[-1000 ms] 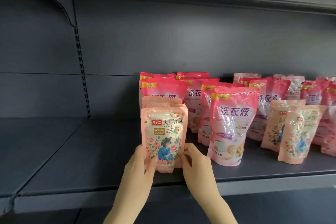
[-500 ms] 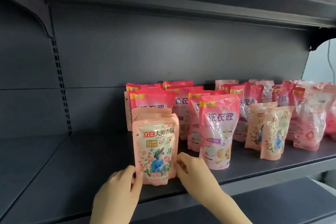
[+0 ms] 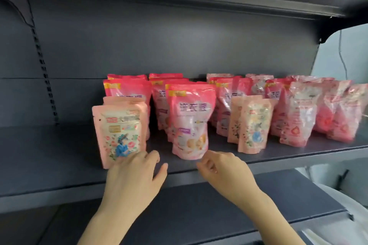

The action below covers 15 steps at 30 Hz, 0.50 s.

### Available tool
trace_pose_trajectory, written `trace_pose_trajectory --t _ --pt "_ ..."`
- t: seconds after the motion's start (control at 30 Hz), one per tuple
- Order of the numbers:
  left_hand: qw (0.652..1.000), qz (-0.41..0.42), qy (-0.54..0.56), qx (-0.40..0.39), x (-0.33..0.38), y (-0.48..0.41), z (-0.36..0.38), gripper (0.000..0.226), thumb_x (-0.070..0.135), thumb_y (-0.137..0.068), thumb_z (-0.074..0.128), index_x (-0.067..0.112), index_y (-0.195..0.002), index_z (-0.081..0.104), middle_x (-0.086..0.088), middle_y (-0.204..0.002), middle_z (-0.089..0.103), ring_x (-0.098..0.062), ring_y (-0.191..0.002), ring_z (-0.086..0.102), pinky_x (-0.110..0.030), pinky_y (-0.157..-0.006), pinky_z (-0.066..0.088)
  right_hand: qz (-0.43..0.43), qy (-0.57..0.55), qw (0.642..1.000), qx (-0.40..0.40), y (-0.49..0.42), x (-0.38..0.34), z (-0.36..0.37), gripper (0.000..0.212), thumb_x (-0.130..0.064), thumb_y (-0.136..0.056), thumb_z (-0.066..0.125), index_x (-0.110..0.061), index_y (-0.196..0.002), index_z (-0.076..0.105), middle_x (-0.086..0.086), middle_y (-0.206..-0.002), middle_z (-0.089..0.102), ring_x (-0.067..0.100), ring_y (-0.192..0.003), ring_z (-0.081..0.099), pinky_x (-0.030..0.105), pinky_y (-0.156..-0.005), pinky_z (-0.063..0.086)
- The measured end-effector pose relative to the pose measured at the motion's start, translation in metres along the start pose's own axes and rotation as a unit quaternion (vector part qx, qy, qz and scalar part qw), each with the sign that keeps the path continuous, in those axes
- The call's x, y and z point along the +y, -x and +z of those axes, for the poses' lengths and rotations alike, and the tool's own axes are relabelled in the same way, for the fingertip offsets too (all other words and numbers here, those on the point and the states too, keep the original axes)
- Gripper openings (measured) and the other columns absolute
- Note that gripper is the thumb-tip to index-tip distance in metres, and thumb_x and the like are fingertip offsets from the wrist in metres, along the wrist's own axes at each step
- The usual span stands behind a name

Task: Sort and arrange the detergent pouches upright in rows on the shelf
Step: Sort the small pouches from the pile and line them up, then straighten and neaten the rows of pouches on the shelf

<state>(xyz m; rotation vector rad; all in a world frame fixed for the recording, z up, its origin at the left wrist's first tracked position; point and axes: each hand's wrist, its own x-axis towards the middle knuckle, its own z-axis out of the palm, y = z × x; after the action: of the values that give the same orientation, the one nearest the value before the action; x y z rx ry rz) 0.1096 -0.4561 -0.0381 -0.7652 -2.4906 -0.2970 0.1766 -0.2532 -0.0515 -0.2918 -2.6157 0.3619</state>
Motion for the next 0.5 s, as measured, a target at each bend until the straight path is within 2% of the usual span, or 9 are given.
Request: trace_pose_trajectory --t 0.1,0.17,0.3,0.4,0.5 --pt "0.999 0.053 0.001 0.001 0.06 -0.006 0.011 0.03 0.054 -0.088 0.046 0.03 -0.089 0.063 0.011 -0.078 0.066 -0.012 -0.077 0.064 -0.028 -0.057 0.036 -0.013 0.035 0.999 -0.012 0.014 0.051 -0.031 0.027 -0.054 -0.089 0.047 -0.031 -0.095 0.06 -0.011 -0.091 0.067 0.016 -0.082 0.062 0.028 -0.062 0.041" --pt "0.998 0.065 -0.005 0.009 0.101 -0.011 0.021 0.035 0.057 -0.089 0.038 0.03 -0.089 0.059 0.012 -0.082 0.064 -0.011 -0.081 0.062 -0.029 -0.061 0.037 -0.024 0.06 0.998 -0.01 0.024 0.086 -0.053 0.027 -0.054 -0.089 0.046 -0.03 -0.094 0.06 -0.008 -0.089 0.067 0.018 -0.08 0.061 0.028 -0.061 0.038" --pt "0.995 0.099 -0.003 0.003 0.179 -0.023 0.036 0.036 0.058 -0.091 0.032 0.03 -0.091 0.055 0.01 -0.082 0.061 -0.011 -0.083 0.059 -0.028 -0.054 0.029 -0.03 0.082 0.996 -0.017 0.04 0.152 -0.093 0.029 -0.055 -0.09 0.046 -0.029 -0.093 0.057 -0.007 -0.089 0.067 0.02 -0.079 0.062 0.029 -0.058 0.037" --pt "0.993 0.12 0.023 0.005 0.227 -0.035 0.044 0.035 0.056 -0.093 0.033 0.03 -0.094 0.055 0.01 -0.084 0.061 -0.011 -0.083 0.059 -0.028 -0.057 0.034 -0.008 0.09 0.996 -0.012 0.047 0.193 -0.113 0.03 -0.057 -0.089 0.045 -0.032 -0.099 0.058 -0.009 -0.091 0.069 0.02 -0.085 0.064 0.029 -0.062 0.039" --pt "0.989 0.132 0.057 0.017 0.267 -0.05 0.052 0.033 0.055 -0.092 0.035 0.029 -0.092 0.054 0.011 -0.088 0.062 -0.011 -0.083 0.058 -0.028 -0.058 0.037 0.022 0.082 0.996 -0.005 0.046 0.227 -0.123 0.029 -0.057 -0.088 0.044 -0.033 -0.096 0.058 -0.01 -0.089 0.069 0.018 -0.083 0.065 0.03 -0.066 0.046"
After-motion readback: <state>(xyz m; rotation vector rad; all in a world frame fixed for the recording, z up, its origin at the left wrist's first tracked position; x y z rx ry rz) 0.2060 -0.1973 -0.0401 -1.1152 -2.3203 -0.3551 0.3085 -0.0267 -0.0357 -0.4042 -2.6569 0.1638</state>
